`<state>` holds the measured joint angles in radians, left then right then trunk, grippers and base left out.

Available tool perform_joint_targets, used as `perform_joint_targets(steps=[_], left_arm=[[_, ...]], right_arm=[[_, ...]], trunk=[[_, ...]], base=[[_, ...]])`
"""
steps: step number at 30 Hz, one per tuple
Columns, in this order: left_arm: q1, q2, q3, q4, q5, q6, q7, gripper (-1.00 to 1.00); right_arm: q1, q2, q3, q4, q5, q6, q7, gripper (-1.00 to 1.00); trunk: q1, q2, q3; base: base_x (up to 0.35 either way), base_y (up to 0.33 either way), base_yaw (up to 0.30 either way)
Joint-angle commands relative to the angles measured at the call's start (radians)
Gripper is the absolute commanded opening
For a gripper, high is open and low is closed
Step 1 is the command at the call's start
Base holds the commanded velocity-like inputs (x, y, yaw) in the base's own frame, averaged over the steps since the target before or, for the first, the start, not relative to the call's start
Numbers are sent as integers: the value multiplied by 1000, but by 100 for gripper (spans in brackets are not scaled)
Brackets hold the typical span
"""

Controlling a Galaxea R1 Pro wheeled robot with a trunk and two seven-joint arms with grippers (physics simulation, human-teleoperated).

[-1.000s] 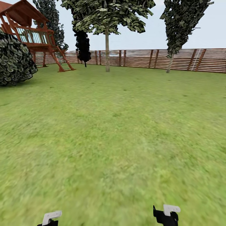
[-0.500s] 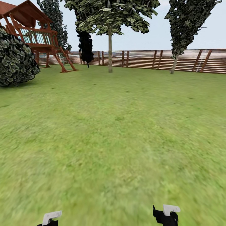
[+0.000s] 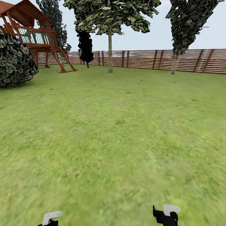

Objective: In the garden, pick up the pesticide atomizer on the floor and spray pesticide onto both trees until each tree trunk is fully covered.

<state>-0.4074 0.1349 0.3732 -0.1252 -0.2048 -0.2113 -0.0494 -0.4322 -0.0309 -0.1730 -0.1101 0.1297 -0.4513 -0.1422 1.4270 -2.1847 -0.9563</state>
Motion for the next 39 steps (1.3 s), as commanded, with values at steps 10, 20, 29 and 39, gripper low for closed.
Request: perform_joint_targets(steps=[10, 20, 29, 39], left_arm=[[-1, 0, 9, 1, -8, -3, -4, -100], [-1, 0, 9, 0, -8, -3, -4, -100], [-1, 0, 9, 0, -8, -3, -4, -100], [-1, 0, 10, 0, -8, -3, -4, -100]], right_arm=[[0, 0, -6, 1, 11, -3, -4, 100], [-1, 0, -6, 1, 11, -3, -4, 100], [-1, 0, -6, 1, 10, -3, -4, 100], [-1, 0, -6, 1, 10, -3, -4, 100]], trunk=[[0, 0, -1], [0, 0, -1], [0, 0, -1], [0, 0, -1]], base=[[339, 0, 0], [339, 0, 0], [339, 0, 0], [339, 0, 0]])
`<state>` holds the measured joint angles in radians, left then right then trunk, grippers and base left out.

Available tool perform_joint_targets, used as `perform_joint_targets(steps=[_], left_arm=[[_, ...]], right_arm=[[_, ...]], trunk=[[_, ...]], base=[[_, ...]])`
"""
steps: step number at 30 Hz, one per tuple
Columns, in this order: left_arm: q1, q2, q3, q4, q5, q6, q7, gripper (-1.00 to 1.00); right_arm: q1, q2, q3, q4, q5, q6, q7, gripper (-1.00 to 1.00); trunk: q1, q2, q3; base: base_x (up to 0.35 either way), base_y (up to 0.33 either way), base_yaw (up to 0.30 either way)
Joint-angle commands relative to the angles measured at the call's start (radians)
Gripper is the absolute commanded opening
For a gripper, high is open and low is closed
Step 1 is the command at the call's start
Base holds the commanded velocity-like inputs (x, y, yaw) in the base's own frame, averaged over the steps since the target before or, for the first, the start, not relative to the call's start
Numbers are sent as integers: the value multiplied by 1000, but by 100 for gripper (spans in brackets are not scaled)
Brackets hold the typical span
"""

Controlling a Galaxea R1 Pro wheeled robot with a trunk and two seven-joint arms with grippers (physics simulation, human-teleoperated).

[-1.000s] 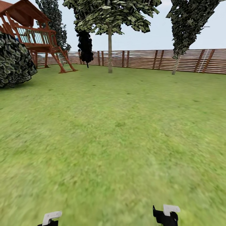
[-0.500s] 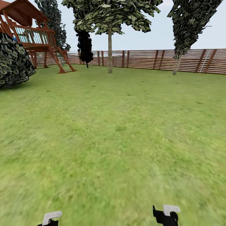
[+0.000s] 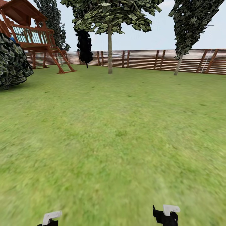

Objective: In the garden, pick up the pesticide atomizer on the floor and spray pesticide onto both trees until each tree trunk is fully covered.

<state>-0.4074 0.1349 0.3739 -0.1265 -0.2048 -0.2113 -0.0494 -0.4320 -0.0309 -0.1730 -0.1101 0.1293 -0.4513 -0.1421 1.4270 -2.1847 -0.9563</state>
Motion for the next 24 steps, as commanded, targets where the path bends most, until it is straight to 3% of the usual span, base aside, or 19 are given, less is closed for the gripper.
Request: perform_joint_targets(steps=[1, 24], left_arm=[[-1, 0, 9, 1, -8, -3, -4, -100], [-1, 1, 9, 1, -8, -3, -4, -100]], right_arm=[[-1, 0, -6, 1, 11, -3, -4, 100], [-1, 0, -6, 1, 11, -3, -4, 100]], trunk=[[0, 0, -1], [0, 0, -1]], base=[[339, 0, 0], [339, 10, 0]])
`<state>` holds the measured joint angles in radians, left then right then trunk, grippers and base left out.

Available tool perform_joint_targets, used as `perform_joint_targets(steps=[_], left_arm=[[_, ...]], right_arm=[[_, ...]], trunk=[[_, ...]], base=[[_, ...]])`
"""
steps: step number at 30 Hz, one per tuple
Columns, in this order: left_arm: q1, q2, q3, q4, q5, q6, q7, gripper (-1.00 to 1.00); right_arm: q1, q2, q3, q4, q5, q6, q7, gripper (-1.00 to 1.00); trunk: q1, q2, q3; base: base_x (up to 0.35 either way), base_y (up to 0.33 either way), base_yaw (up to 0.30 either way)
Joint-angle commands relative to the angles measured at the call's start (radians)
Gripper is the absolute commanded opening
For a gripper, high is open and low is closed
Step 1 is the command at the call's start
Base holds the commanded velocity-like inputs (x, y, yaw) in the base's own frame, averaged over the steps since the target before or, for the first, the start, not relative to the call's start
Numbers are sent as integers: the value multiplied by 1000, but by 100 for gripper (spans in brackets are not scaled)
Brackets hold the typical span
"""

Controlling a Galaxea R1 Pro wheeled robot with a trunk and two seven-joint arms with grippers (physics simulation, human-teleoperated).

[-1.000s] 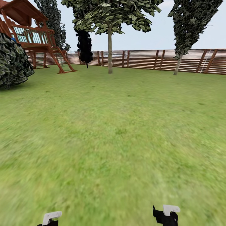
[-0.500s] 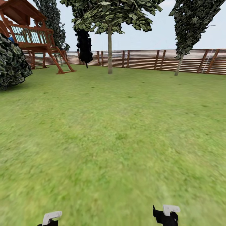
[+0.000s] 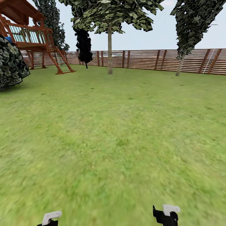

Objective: In the garden, pick up the pesticide atomizer on the floor and spray pesticide onto both trees until each tree trunk is fully covered.

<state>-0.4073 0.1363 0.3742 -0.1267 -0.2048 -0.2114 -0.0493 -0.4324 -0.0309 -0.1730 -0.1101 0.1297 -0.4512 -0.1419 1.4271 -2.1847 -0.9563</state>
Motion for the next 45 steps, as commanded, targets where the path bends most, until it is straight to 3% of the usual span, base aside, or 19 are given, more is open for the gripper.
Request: perform_joint_targets(steps=[1, 10, 45], left_arm=[[-1, 0, 9, 1, -8, -3, -4, -100], [-1, 0, 9, 1, -8, -3, -4, -100], [-1, 0, 9, 2, -8, -3, -4, -100]], right_arm=[[0, 0, -6, 1, 10, -3, -4, 100], [0, 0, -6, 1, 11, -3, -4, 100], [0, 0, -6, 1, 10, -3, -5, 100]], trunk=[[0, 0, -1], [0, 0, -1], [0, 0, -1]], base=[[317, 154, 0], [317, 138, 0], [338, 1, 0]])
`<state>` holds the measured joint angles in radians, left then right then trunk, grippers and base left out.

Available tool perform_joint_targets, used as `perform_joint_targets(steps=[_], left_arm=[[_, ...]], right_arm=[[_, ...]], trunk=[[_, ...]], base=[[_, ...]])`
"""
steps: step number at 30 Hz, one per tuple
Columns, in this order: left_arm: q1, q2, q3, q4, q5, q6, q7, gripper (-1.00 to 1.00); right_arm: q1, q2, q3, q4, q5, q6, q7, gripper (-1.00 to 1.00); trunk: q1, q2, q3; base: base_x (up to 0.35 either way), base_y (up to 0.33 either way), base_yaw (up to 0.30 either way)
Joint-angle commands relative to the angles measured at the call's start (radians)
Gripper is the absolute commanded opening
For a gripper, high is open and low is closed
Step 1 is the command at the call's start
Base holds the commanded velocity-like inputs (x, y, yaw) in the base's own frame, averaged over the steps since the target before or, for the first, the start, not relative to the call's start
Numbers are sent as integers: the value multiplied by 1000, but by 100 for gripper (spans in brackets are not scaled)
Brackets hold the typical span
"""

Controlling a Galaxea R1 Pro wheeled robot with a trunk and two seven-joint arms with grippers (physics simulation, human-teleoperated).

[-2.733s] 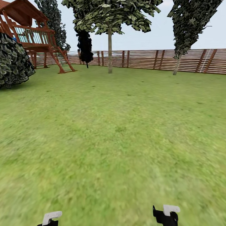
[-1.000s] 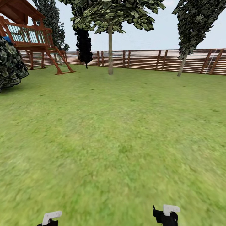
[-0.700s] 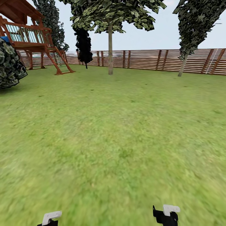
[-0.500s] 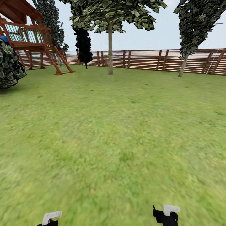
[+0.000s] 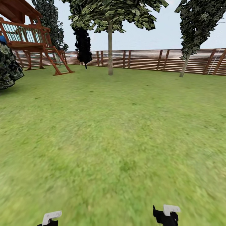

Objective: In the garden, pick up the pesticide atomizer on the floor and spray pesticide onto both trees until each tree trunk is fully covered.

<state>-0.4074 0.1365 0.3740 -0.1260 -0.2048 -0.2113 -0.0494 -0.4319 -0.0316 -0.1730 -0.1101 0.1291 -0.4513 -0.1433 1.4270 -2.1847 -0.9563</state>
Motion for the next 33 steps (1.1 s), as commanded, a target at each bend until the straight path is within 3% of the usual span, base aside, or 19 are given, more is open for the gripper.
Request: perform_joint_targets(steps=[1, 33], left_arm=[[-1, 0, 8, 1, -8, -3, -4, -100], [-1, 2, 10, 0, -8, -3, -4, -100]], right_arm=[[-1, 0, -6, 1, 11, -3, -4, 100], [-1, -4, -6, 1, 12, -3, -2, 100]], trunk=[[0, 0, -1], [0, 0, -1]], base=[[338, 0, 0], [338, 0, 0]])
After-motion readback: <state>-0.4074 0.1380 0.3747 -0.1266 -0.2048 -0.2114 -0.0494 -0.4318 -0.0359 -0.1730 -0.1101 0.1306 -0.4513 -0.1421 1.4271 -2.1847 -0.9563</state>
